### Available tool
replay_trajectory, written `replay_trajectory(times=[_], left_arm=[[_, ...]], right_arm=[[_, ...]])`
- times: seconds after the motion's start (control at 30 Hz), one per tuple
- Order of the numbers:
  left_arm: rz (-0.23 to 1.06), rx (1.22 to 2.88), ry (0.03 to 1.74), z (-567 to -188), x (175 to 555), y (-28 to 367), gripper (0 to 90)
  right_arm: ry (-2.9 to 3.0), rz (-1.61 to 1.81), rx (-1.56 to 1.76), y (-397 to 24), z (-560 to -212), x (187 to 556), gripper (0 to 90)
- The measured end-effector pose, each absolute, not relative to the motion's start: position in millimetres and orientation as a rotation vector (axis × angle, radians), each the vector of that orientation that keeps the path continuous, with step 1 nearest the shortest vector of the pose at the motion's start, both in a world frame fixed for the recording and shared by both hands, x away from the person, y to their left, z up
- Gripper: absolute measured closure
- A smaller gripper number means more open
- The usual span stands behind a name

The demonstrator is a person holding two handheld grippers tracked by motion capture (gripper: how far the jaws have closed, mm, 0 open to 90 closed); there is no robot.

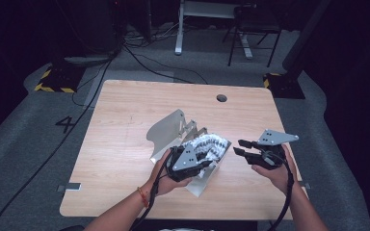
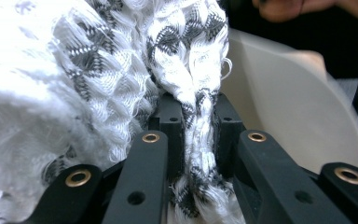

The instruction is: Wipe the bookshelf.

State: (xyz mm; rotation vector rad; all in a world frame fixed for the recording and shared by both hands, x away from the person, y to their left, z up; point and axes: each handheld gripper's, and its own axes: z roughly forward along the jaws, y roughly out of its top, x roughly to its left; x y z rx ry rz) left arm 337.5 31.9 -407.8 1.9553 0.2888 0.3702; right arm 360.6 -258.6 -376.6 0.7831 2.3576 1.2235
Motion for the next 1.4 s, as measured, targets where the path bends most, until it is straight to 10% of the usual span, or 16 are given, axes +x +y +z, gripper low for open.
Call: replay_trajectory(times=[1.0, 1.4], left_arm=[[0.254, 2.238, 0.353, -499.0, 344.4, 8.4, 78.9], [0.217, 2.189, 0.316, -477.9, 346.0, 14.1, 78.9]], right_arm=[[2.376, 1.261, 0.778, -265.1, -417.8, 364.0, 62.6], [2.374, 1.276, 0.729, -254.8, -420.9, 362.0, 62.3]])
